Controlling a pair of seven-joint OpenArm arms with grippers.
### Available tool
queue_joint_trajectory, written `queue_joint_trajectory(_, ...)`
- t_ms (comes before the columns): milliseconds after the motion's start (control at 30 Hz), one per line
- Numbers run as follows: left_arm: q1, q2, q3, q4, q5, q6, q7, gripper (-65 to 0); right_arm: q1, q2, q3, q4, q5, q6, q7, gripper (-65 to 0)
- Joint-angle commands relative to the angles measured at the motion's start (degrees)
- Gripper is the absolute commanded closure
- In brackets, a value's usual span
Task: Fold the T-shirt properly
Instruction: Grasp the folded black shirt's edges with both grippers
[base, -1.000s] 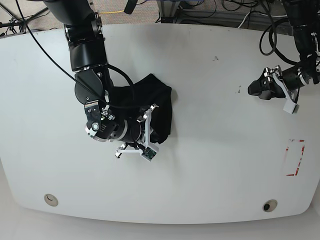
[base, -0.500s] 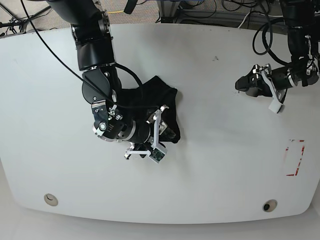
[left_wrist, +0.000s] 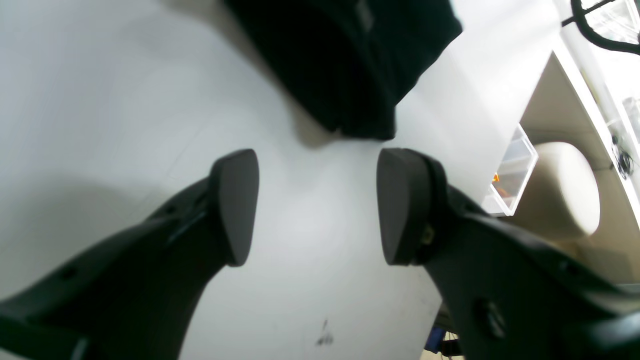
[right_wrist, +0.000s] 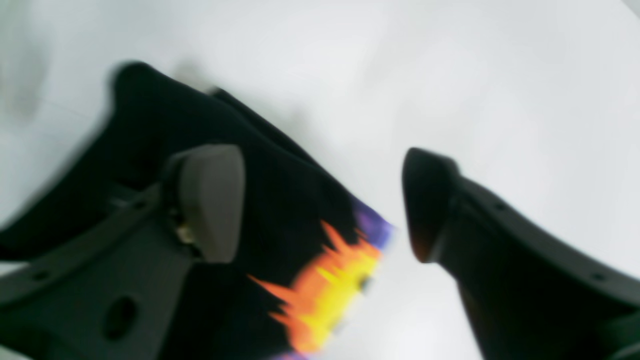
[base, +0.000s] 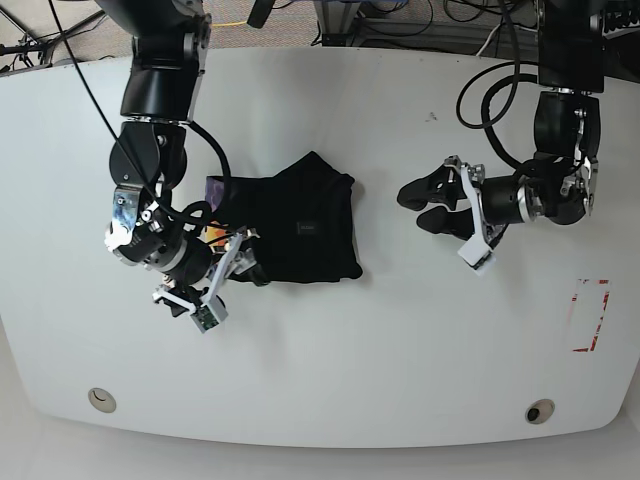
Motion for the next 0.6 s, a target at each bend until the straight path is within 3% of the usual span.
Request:
queue_joint_trajectory(0,-2.67,2.23,2.67,1.11,1.95,-0.28,-0.92,-35.1,1.22,2.95,0.37,0.89,0.42,-0.07,1.1,-36.9)
queue_joint_trajectory(200,-6.1,10.49,11.19,1.2,17.07,-0.28,-5.58,-34.7,1.66,5.77,0.28,-3.33,0.33,-0.07,1.1,-15.4)
queue_joint_trajectory(267,-6.18,13.57,14.27,0.94,24.8,-0.28,-9.45,-30.7,1.75,6.38,0.28,-5.09,0.33,-0.07,1.1,-10.0)
queue_joint_trajectory(367,-5.83,17.08,18.93,0.94,34.83,-0.28,-14.28,-25.0,2.54,6.38,0.28,-7.29,0.33,-0.07,1.28,-7.1)
queue_joint_trajectory(433,-5.83,18.93,21.21,0.67,40.28,-0.28,-15.25,-24.6,2.98,6.38,0.28,-9.66,0.33,-0.07,2.25,-7.1)
queue_joint_trajectory(567,-4.25,21.92,22.18,-0.73,45.46,-0.28,-16.57,-24.6,2.98,6.38,0.1,-13.0,0.33,-0.07,6.64,-7.1)
